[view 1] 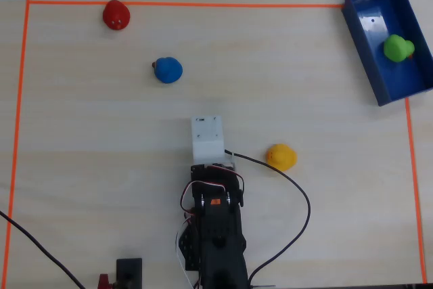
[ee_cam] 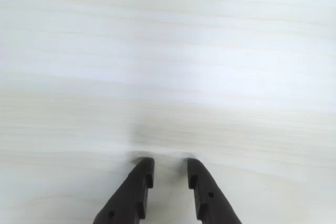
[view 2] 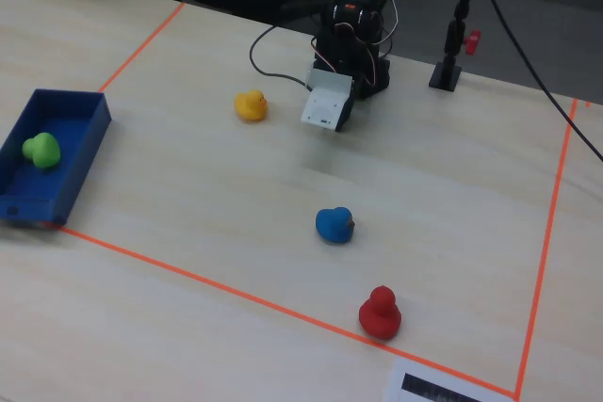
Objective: Grasp green duck and put it into box.
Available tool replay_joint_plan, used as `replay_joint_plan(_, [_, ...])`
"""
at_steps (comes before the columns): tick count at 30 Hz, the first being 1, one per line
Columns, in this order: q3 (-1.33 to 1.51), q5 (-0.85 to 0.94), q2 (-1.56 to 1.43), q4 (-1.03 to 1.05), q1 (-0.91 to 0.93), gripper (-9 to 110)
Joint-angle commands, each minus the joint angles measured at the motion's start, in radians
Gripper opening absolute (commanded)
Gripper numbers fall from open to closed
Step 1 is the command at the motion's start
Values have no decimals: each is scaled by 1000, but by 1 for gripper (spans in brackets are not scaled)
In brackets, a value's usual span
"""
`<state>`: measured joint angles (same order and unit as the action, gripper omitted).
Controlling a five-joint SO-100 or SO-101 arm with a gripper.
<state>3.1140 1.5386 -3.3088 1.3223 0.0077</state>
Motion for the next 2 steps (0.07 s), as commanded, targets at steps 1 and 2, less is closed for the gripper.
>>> replay_joint_plan(1, [-3,-2,-3,18,9,6])
replay_joint_plan(2, [-3,-2,-3,18,9,6])
